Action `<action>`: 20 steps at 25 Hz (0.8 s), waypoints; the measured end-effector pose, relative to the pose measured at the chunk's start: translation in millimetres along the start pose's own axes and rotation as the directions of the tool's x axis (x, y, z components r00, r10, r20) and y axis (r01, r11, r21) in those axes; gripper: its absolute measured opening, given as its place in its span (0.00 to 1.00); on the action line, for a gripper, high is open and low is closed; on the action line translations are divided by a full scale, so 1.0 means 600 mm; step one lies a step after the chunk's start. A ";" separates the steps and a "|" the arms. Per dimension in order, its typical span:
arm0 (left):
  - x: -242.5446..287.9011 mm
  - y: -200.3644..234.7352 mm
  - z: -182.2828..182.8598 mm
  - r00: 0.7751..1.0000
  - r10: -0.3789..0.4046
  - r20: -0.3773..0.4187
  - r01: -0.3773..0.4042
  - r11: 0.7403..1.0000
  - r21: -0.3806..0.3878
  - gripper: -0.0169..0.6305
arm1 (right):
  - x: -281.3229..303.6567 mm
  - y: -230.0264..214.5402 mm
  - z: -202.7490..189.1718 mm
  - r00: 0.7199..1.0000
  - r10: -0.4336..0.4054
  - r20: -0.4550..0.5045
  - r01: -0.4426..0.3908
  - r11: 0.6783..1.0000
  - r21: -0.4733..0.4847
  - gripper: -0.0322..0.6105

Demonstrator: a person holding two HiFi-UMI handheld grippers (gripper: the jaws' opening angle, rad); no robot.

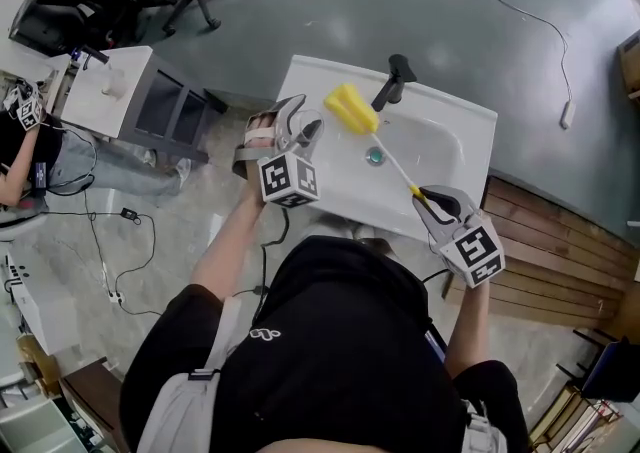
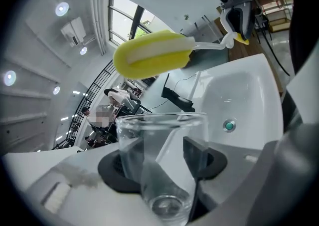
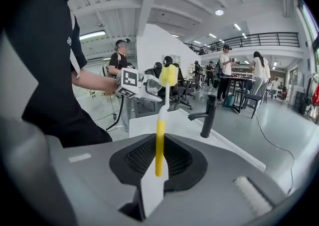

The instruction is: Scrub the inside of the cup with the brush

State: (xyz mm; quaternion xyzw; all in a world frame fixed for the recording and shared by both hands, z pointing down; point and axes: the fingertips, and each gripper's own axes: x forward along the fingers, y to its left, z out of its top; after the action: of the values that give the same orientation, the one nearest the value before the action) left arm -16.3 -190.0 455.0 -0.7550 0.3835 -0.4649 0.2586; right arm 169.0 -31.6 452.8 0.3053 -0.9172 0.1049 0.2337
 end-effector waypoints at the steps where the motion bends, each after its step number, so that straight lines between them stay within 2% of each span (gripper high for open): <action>1: 0.002 0.000 -0.001 1.000 -0.001 -0.007 0.001 1.000 0.017 0.45 | 0.002 0.002 -0.002 1.000 0.005 -0.011 -0.005 1.000 -0.012 0.13; 9: 0.003 -0.012 -0.002 0.999 -0.008 -0.042 0.014 0.989 0.147 0.45 | 0.004 0.018 -0.023 0.994 0.023 -0.104 -0.034 0.993 -0.109 0.13; 15: 0.002 -0.015 -0.009 0.998 -0.010 -0.054 0.021 0.975 0.220 0.45 | 0.005 0.016 -0.040 0.981 -0.009 -0.195 -0.029 0.981 -0.192 0.13; 20: 0.003 -0.027 -0.008 0.998 -0.017 -0.062 0.035 0.950 0.311 0.45 | 0.001 0.011 -0.047 0.962 -0.054 -0.266 -0.023 0.960 -0.279 0.13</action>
State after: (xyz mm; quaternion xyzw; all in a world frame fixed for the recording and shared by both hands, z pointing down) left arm -14.8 -182.0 470.2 -0.6956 0.3027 -0.5450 0.3570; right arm 174.7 -17.7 477.2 0.2592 -0.8797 0.0132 0.3985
